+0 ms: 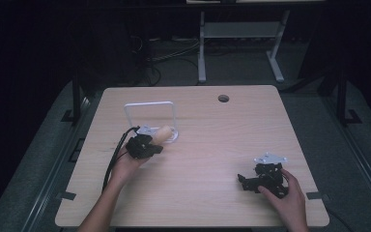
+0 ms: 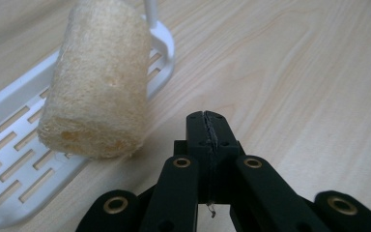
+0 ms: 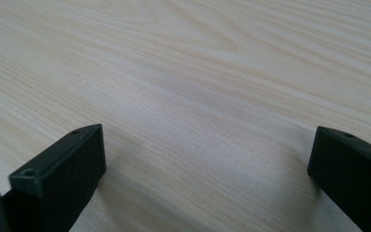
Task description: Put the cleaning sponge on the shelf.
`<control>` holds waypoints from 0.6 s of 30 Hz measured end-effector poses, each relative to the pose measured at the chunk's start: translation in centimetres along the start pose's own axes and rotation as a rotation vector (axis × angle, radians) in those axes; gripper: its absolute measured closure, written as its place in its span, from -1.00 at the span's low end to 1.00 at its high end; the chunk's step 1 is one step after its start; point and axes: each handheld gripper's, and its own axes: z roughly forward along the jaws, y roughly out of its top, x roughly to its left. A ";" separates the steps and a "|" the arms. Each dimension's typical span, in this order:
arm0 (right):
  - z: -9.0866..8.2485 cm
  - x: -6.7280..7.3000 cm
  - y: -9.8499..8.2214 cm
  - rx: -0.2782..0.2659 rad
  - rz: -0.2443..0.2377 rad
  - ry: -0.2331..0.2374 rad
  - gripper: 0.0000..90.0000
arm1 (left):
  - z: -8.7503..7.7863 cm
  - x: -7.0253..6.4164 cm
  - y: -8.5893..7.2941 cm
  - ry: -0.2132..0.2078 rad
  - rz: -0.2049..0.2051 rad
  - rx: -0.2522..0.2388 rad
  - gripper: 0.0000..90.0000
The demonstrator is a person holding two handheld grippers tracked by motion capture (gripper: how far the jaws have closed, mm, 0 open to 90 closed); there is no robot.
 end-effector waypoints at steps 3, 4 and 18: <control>0.0 0.0 0.0 0.000 0.001 0.000 -1.00 | 0.4 0.4 -0.2 0.011 -0.012 0.009 0.99; 0.0 0.0 0.0 0.000 0.000 0.000 -1.00 | 0.5 0.5 -0.3 0.016 -0.008 0.012 0.99; 0.0 0.0 0.0 0.000 0.000 0.000 -1.00 | 0.3 1.8 -0.8 0.087 -0.046 -0.001 0.98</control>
